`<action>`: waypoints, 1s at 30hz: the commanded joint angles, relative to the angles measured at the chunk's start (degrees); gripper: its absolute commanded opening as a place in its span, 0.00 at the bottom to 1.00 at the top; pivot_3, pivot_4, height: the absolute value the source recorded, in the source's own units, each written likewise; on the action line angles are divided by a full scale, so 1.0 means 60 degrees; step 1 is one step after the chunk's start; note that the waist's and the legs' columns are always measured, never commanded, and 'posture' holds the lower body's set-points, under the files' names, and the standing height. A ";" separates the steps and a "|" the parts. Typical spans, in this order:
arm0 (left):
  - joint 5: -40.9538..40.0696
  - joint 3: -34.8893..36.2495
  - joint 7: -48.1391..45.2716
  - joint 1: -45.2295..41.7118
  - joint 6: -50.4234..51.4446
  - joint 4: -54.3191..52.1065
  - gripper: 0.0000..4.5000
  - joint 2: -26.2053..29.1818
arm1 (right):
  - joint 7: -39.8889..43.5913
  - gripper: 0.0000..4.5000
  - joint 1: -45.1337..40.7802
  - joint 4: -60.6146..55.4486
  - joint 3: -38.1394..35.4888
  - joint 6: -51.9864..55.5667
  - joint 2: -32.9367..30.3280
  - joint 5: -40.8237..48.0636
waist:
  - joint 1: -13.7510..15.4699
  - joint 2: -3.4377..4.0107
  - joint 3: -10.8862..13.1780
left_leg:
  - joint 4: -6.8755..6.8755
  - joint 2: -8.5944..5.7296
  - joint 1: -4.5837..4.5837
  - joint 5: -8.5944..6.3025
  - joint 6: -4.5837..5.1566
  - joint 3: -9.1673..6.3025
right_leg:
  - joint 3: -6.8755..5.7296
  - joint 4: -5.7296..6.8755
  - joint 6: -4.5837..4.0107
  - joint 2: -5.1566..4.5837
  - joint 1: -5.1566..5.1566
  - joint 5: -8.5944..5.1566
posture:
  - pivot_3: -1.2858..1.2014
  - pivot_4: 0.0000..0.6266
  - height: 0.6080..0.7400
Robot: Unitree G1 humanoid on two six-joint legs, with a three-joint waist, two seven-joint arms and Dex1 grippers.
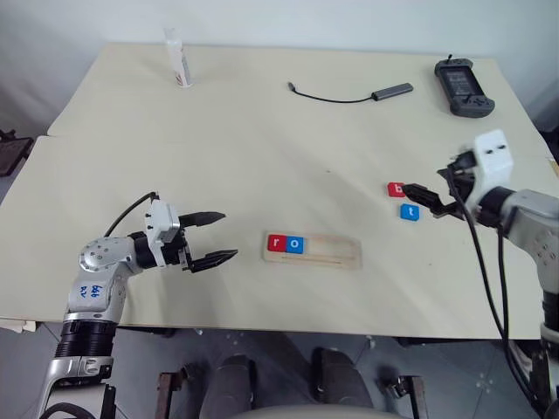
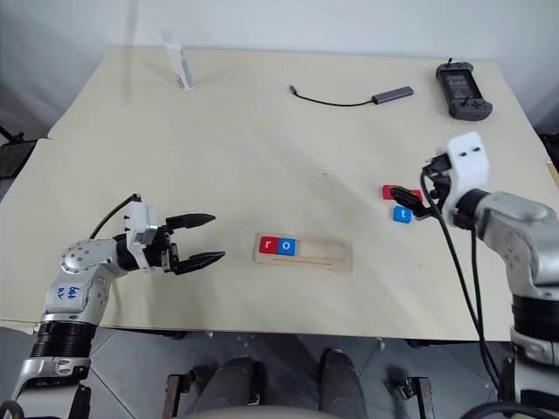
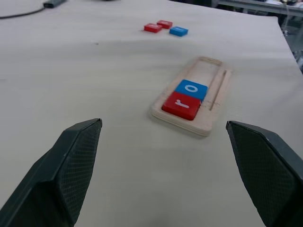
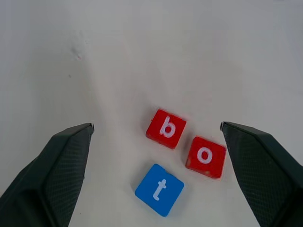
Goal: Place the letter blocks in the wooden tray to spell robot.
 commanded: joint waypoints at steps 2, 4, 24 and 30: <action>-0.0210 0.0097 0.0237 0.0224 0.0012 -0.0717 0.99 -0.0061 | 0.0034 1.00 -0.0389 0.0404 0.0345 0.0405 -0.0153 -0.0491 | -0.0029 0.0000 0.0000 | -0.0003 -0.0011 -0.0014 -0.0005 0.0008 0.0005 | -0.0009 -0.0004 0.0000 -0.0013 -0.0011 0.0000 | 0.52 0.24 1.00; -0.0212 0.0103 0.0329 0.0313 0.0025 -0.0839 0.99 -0.0076 | 0.0040 1.00 -0.0516 0.0446 0.0397 0.0507 -0.0114 -0.0584 | -0.0064 0.0000 0.0000 | -0.0004 -0.0012 -0.0016 -0.0011 0.0017 0.0020 | -0.0013 -0.0009 0.0001 -0.0017 -0.0016 0.0000 | 0.52 0.24 1.00; -0.0133 -0.0170 0.0501 0.0093 0.0013 -0.0846 0.99 -0.0210 | -0.0738 1.00 -0.2151 0.2365 0.0745 0.0510 0.1797 -0.1553 | -0.0109 0.0001 0.0000 | -0.0001 -0.0001 -0.0014 -0.0003 0.0002 0.0018 | -0.0048 -0.0009 0.0001 -0.0015 -0.0012 0.0001 | 0.52 0.24 1.00; -0.0169 -0.0137 0.0585 0.0023 0.0036 -0.0926 0.99 -0.0232 | -0.1071 1.00 -0.2498 0.3513 0.0812 0.0112 0.2267 -0.2112 | -0.0162 0.0003 0.0000 | -0.0001 -0.0002 -0.0015 -0.0003 0.0002 0.0020 | -0.0051 -0.0009 0.0002 -0.0016 -0.0012 0.0001 | 0.52 0.24 1.00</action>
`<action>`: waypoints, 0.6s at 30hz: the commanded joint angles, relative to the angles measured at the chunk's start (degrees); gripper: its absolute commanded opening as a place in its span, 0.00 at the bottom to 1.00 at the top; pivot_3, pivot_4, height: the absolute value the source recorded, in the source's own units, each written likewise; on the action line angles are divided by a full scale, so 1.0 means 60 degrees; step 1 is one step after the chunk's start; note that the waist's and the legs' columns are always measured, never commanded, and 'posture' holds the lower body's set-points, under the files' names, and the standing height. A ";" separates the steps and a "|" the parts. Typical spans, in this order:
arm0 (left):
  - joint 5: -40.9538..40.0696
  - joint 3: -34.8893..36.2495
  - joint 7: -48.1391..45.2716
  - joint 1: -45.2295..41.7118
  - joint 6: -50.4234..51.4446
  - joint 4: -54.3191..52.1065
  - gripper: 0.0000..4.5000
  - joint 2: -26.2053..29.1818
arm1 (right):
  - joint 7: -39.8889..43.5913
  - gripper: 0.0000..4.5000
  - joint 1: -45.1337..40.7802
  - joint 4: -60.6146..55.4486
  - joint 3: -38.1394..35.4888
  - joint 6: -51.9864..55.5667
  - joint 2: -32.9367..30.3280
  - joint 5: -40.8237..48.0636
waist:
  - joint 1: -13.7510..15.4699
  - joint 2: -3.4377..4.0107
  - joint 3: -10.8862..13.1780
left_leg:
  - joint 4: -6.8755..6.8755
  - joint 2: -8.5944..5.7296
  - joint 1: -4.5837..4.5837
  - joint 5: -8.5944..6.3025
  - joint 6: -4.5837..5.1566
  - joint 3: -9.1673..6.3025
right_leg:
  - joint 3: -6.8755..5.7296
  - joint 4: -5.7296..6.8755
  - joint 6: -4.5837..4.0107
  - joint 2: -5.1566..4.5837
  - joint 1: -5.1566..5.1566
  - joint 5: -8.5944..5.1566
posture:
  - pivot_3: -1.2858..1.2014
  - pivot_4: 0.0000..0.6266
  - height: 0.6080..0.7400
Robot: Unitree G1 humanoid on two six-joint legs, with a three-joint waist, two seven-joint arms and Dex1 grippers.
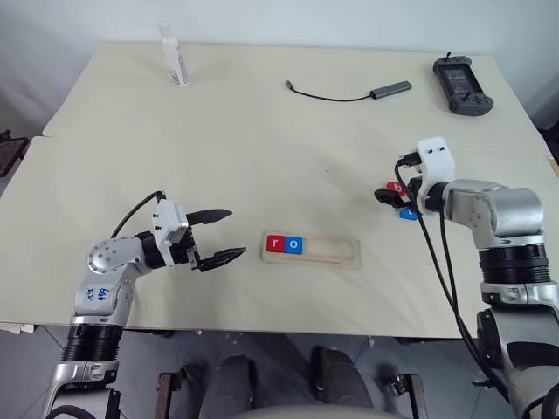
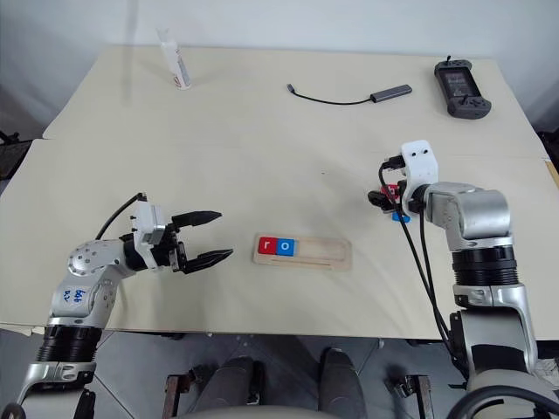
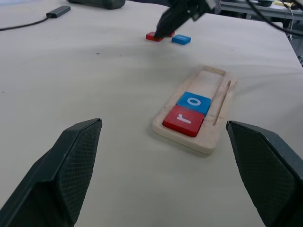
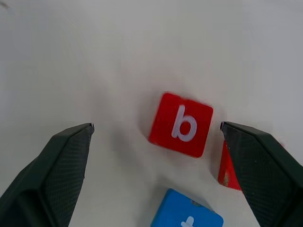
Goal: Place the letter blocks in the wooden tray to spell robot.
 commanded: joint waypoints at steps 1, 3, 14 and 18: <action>-0.0170 0.0063 0.0076 0.0019 -0.0030 -0.0349 0.99 -0.0033 | -0.0144 1.00 -0.0239 0.0337 -0.0164 -0.0277 0.0109 -0.0301 | -0.0037 0.0000 0.0000 | 0.0000 0.0001 0.0000 0.0000 0.0000 -0.0002 | -0.0002 0.0000 0.0000 0.0000 0.0001 0.0000 | 0.52 0.24 1.00; -0.0171 0.0056 0.0104 0.0066 -0.0039 -0.0386 0.99 -0.0042 | -0.0159 1.00 -0.0251 0.0510 -0.0201 -0.0376 0.0285 -0.0340 | -0.0094 0.0000 0.0000 | 0.0000 0.0002 0.0000 0.0000 0.0000 -0.0005 | -0.0005 0.0000 0.0000 0.0000 0.0002 0.0000 | 0.52 0.24 1.00; -0.0102 -0.0009 0.0158 -0.0031 -0.0107 -0.0329 1.00 -0.0139 | -0.0532 0.51 -0.0209 0.0672 -0.0676 -0.0349 0.0791 -0.0456 | -0.0162 0.0001 -0.0001 | 0.0004 0.0004 0.0006 0.0002 -0.0004 -0.0011 | -0.0008 0.0004 0.0000 -0.0001 0.0012 0.0000 | 0.52 0.24 1.00; -0.0036 -0.0122 0.0158 -0.0060 -0.0185 -0.0279 1.00 -0.0276 | -0.0713 0.43 -0.0161 0.0121 -0.1104 -0.0085 0.0797 -0.0336 | -0.0147 0.0001 0.0000 | 0.0004 0.0004 0.0005 0.0002 -0.0004 -0.0011 | -0.0007 0.0005 0.0000 -0.0002 0.0010 0.0000 | 0.52 0.24 1.00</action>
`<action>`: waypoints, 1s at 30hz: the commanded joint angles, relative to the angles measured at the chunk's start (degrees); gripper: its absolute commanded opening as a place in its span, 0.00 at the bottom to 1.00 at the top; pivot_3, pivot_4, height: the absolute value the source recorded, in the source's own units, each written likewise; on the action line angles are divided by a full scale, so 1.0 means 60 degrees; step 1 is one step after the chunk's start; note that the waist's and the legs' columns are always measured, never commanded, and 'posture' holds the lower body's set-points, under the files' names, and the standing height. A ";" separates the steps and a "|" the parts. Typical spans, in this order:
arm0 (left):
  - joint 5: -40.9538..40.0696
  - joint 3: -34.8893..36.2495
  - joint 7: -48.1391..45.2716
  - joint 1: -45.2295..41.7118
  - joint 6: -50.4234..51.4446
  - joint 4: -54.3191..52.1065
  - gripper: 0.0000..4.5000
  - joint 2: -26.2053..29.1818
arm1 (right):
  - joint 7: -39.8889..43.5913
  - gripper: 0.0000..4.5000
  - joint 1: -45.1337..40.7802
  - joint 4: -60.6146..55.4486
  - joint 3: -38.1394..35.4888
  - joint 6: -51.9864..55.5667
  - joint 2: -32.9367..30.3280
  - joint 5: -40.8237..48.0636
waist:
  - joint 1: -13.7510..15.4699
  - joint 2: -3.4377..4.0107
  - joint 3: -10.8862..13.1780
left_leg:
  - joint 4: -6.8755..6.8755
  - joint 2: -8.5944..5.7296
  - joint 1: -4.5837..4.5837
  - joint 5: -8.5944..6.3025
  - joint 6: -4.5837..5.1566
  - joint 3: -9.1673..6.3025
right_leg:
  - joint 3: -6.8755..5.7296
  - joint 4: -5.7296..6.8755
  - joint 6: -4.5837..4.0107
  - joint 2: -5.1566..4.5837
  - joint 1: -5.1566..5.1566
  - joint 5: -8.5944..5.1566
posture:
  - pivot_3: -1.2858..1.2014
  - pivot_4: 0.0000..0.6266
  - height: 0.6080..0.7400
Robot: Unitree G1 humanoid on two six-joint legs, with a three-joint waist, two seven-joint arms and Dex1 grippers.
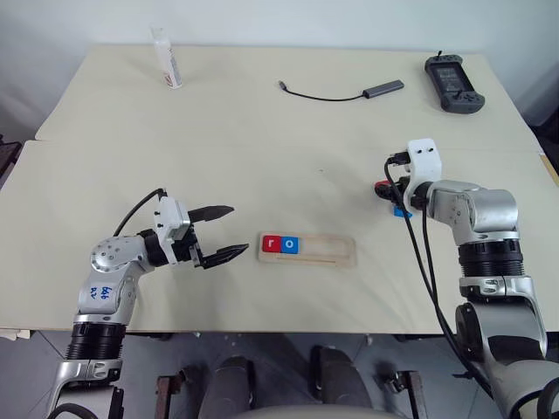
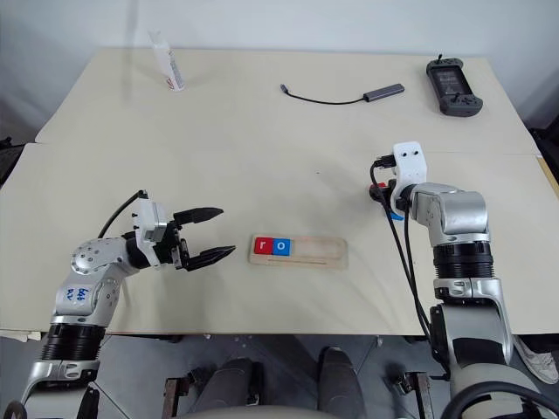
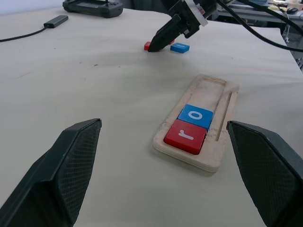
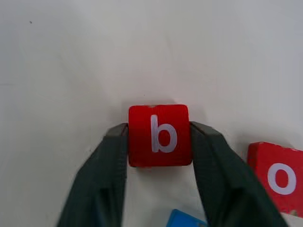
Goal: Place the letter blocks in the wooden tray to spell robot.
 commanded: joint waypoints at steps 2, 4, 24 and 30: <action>-0.0007 -0.0197 0.0007 -0.0139 -0.0194 -0.0232 1.00 -0.0161 | -0.0221 0.43 0.0144 -0.0929 -0.0648 0.0573 -0.0191 0.0119 | 0.0003 0.0000 0.0000 | -0.0002 -0.0001 -0.0002 0.0000 0.0000 0.0000 | 0.0000 -0.0001 0.0000 0.0000 -0.0002 0.0000 | 0.52 0.24 1.00; -0.0024 -0.0401 -0.0171 -0.0203 -0.0195 -0.0242 1.00 -0.0221 | -0.0290 0.43 0.0482 -0.2143 -0.1058 0.1459 -0.0224 0.0396 | 0.0020 0.0002 0.0002 | -0.0005 -0.0001 -0.0004 0.0000 0.0000 -0.0003 | 0.0000 -0.0001 0.0000 0.0000 -0.0004 0.0000 | 0.52 0.24 1.00; -0.0183 -0.1072 -0.1445 -0.1048 -0.0225 0.0541 1.00 -0.0805 | -0.1453 0.51 0.6263 -1.1243 -0.3004 0.5592 0.2335 0.1158 | 0.0023 0.0008 0.0000 | -0.0009 -0.0003 0.0004 0.0000 0.0000 -0.0007 | 0.0000 0.0002 0.0000 0.0009 -0.0003 0.0000 | 0.52 0.24 1.00; -0.0180 -0.0997 -0.1778 -0.0981 -0.0320 0.0310 1.00 -0.0617 | -0.0139 0.91 0.5990 -1.1133 -0.3337 0.5396 0.0858 0.1795 | 0.0031 0.0009 0.0002 | -0.0010 -0.0007 0.0005 0.0000 0.0001 -0.0019 | 0.0000 -0.0001 0.0000 0.0006 -0.0001 0.0000 | 0.52 0.24 1.00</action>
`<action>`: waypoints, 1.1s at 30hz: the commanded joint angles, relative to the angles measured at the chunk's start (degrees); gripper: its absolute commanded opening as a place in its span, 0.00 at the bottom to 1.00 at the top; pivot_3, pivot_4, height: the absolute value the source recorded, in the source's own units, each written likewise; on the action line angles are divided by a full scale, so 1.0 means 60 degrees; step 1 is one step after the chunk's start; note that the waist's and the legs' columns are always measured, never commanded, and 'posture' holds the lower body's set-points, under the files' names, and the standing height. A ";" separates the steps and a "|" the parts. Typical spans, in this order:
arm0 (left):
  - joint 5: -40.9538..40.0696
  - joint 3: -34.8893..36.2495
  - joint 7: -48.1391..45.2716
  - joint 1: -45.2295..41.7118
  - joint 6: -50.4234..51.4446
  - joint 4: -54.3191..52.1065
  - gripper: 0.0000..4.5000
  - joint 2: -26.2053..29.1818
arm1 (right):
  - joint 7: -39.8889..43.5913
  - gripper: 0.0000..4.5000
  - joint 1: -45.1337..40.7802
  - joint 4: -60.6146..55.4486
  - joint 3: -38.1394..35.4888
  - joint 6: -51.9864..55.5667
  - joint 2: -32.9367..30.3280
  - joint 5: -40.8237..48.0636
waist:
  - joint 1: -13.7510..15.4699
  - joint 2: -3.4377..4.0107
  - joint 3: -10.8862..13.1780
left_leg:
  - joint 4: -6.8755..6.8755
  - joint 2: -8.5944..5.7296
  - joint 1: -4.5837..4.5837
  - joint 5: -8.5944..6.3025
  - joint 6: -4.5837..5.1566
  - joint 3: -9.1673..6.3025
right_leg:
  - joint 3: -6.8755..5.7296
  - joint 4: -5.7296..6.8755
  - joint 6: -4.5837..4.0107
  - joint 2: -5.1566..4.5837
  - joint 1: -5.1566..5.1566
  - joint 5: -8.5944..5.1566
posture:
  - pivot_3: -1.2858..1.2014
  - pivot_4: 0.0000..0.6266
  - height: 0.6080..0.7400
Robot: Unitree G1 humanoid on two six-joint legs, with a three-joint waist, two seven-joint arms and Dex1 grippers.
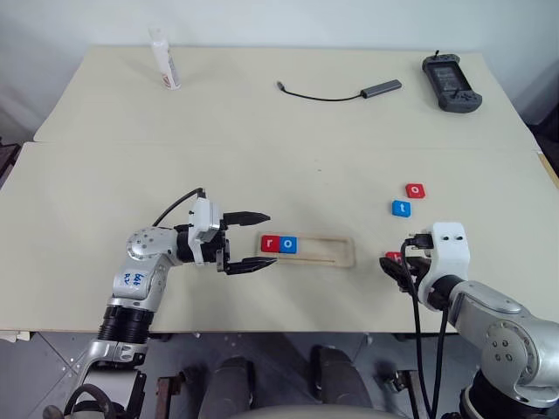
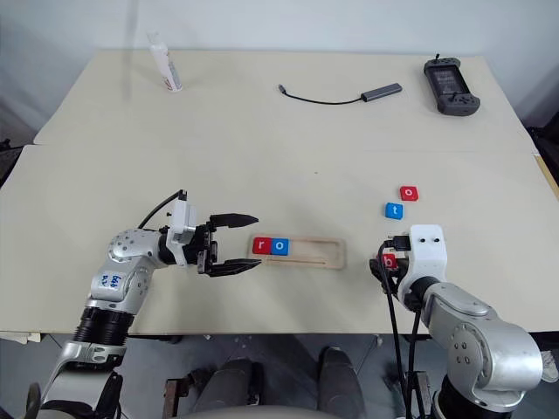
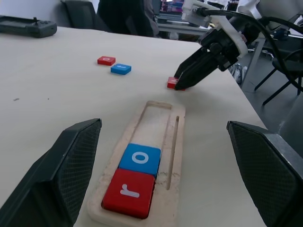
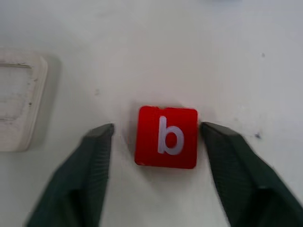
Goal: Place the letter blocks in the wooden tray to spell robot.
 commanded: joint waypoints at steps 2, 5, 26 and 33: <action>-0.0133 0.0045 -0.0400 0.0098 -0.0315 -0.0321 1.00 0.0270 | 0.1922 1.00 0.0122 0.0049 -0.0490 -0.0740 -0.2136 0.0840 | 0.0021 0.0000 0.0000 | -0.0003 -0.0001 0.0000 -0.0002 0.0003 -0.0002 | -0.0001 -0.0004 0.0000 -0.0001 0.0002 0.0000 | 0.52 0.24 1.00; -0.0102 0.0042 -0.0576 0.0164 -0.0467 -0.0374 1.00 0.0427 | 0.3710 1.00 0.0807 0.0625 -0.0153 -0.3024 -0.3898 0.0981 | 0.0091 0.0002 0.0003 | -0.0008 -0.0005 -0.0002 -0.0006 0.0009 0.0002 | -0.0004 -0.0019 0.0000 -0.0001 0.0010 0.0000 | 0.52 0.24 1.00; -0.0048 0.0164 0.0136 0.1094 -0.0344 -0.1577 1.00 0.0933 | 1.0870 0.73 -0.1148 0.9546 0.4129 -1.4073 -0.6508 -0.1860 | 0.0226 -0.0008 0.0015 | 0.0017 0.0013 0.0058 -0.0010 0.0015 -0.0012 | -0.0054 -0.0087 0.0014 -0.0002 0.0128 0.0011 | 0.52 0.24 1.00; -0.0079 0.0283 0.0378 0.1314 -0.0336 -0.1724 1.00 0.1102 | 1.1045 0.32 -0.1899 0.8477 0.4239 -1.3275 -0.6222 -0.1386 | 0.0198 0.0002 0.0021 | 0.0016 0.0016 0.0057 -0.0009 0.0007 -0.0017 | -0.0066 -0.0088 0.0013 -0.0002 0.0129 0.0011 | 0.52 0.24 1.00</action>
